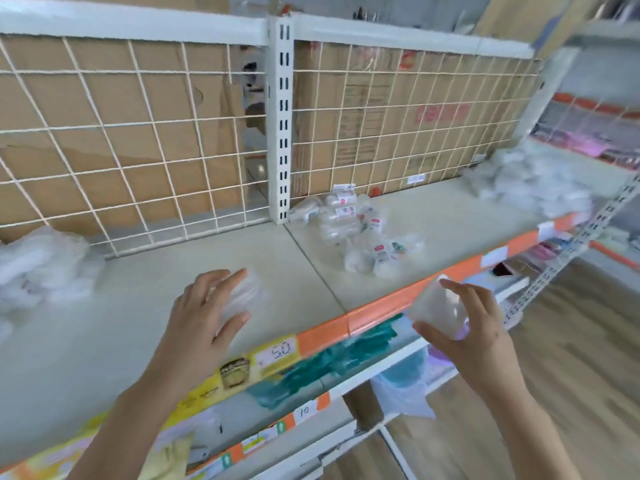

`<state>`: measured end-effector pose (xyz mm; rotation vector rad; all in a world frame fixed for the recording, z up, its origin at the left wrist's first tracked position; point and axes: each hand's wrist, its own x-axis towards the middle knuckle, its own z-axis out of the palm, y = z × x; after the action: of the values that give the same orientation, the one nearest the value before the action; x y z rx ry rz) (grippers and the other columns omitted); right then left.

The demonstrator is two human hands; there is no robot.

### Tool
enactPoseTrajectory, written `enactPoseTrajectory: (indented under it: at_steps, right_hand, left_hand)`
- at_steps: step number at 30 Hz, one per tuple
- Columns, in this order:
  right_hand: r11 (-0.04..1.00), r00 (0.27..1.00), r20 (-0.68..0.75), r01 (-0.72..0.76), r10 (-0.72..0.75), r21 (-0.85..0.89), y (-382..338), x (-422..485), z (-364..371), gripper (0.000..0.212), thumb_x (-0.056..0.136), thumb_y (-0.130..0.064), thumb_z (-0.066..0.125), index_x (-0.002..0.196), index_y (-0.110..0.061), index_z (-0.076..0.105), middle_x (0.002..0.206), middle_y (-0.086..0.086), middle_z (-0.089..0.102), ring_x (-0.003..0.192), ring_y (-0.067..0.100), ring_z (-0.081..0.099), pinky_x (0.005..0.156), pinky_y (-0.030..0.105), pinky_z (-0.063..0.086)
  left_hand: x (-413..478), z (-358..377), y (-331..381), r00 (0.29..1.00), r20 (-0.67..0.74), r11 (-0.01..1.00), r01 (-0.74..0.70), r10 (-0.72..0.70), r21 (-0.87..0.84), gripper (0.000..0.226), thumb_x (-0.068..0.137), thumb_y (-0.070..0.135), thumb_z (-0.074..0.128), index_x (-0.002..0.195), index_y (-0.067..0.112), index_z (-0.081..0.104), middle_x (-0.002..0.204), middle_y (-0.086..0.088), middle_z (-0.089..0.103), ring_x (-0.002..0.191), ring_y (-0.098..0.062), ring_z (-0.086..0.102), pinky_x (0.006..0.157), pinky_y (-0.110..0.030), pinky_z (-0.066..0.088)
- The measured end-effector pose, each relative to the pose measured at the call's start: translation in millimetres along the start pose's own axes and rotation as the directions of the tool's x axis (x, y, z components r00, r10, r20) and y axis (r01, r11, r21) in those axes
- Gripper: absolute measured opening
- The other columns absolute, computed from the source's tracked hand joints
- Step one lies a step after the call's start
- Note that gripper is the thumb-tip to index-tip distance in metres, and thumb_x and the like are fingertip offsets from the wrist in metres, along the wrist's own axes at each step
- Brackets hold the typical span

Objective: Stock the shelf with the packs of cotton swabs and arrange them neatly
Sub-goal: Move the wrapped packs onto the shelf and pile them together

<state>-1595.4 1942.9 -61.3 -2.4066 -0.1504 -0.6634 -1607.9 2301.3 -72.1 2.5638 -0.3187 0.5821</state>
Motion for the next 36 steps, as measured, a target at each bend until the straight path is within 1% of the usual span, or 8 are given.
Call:
enactPoseTrajectory:
  at_steps: [2,5,9,14,21,26,31,36]
  right_hand:
    - [0.999,0.999,-0.030,-0.034,0.034,0.006,25,-4,-30,0.071,0.058,-0.042,0.076,0.123,-0.019,0.057,0.114,0.001,0.051,0.097,0.028,0.054,0.077,0.035,0.046]
    - [0.997,0.996,-0.060,-0.068,0.066,-0.031,63,-13,-70,0.071,0.060,-0.031,0.087,0.123,-0.020,0.057,0.111,-0.005,0.047,0.098,0.029,0.054,0.075,0.032,0.042]
    - [0.991,0.993,-0.065,-0.101,0.095,-0.087,105,-26,-112,0.071,0.060,-0.022,0.088,0.123,-0.017,0.057,0.110,-0.003,0.045,0.099,0.028,0.053,0.079,0.030,0.039]
    - [0.977,0.979,-0.114,-0.179,0.167,-0.113,146,-33,-147,0.068,0.062,-0.024,0.087,0.123,-0.017,0.058,0.116,0.004,0.050,0.107,0.029,0.052,0.080,0.030,0.039]
    - [0.946,0.945,-0.183,-0.296,0.270,-0.133,188,-12,-165,0.068,0.066,-0.031,0.083,0.128,-0.023,0.054,0.125,-0.001,0.046,0.110,0.022,0.048,0.076,0.030,0.038]
    - [0.931,0.932,-0.228,-0.324,0.283,-0.170,226,34,-171,0.067,0.067,-0.030,0.082,0.127,-0.025,0.054,0.126,-0.001,0.046,0.111,0.023,0.049,0.076,0.028,0.036]
    - [0.929,0.924,-0.247,-0.336,0.292,-0.158,257,91,-174,0.067,0.067,-0.031,0.083,0.127,-0.027,0.054,0.128,-0.001,0.046,0.110,0.024,0.050,0.076,0.033,0.045]
    - [0.918,0.914,-0.253,-0.364,0.319,-0.157,284,125,-167,0.067,0.067,-0.045,0.077,0.127,-0.027,0.054,0.131,-0.001,0.045,0.113,0.023,0.049,0.078,0.029,0.042]
  left_hand:
    - [9,24,32,0.999,0.023,0.999,-0.042,0.042,-0.021,0.061,0.092,0.065,0.020,0.135,0.026,0.040,0.124,0.000,0.042,0.109,-0.018,0.043,0.091,-0.026,0.027]
    - [22,57,76,0.994,0.060,0.995,-0.088,0.091,-0.050,0.058,0.093,0.062,0.024,0.136,0.025,0.039,0.124,-0.002,0.043,0.108,-0.019,0.043,0.090,-0.028,0.029]
    - [35,98,129,0.986,0.099,0.987,-0.128,0.138,-0.100,0.051,0.088,0.047,0.036,0.135,0.027,0.037,0.124,-0.003,0.044,0.109,-0.022,0.045,0.091,-0.034,0.034]
    - [61,134,174,0.962,0.141,0.965,-0.211,0.233,-0.159,0.057,0.091,0.059,0.029,0.136,0.026,0.039,0.124,0.000,0.043,0.111,-0.019,0.044,0.092,-0.032,0.034]
    - [127,184,219,0.932,0.125,0.916,-0.300,0.341,-0.266,0.049,0.091,0.044,0.045,0.137,0.029,0.039,0.127,0.001,0.042,0.115,-0.014,0.041,0.093,-0.034,0.033]
    - [190,226,241,0.921,0.119,0.897,-0.321,0.370,-0.303,0.055,0.088,0.052,0.037,0.138,0.031,0.040,0.129,0.006,0.041,0.115,-0.013,0.043,0.095,-0.029,0.031]
    - [257,258,258,0.919,0.086,0.875,-0.335,0.386,-0.349,0.053,0.086,0.051,0.039,0.137,0.034,0.039,0.124,0.006,0.044,0.112,-0.012,0.044,0.093,-0.016,0.024]
    - [306,292,271,0.913,0.092,0.862,-0.337,0.397,-0.378,0.057,0.085,0.052,0.039,0.137,0.028,0.044,0.124,0.004,0.046,0.111,-0.015,0.047,0.093,-0.019,0.026]
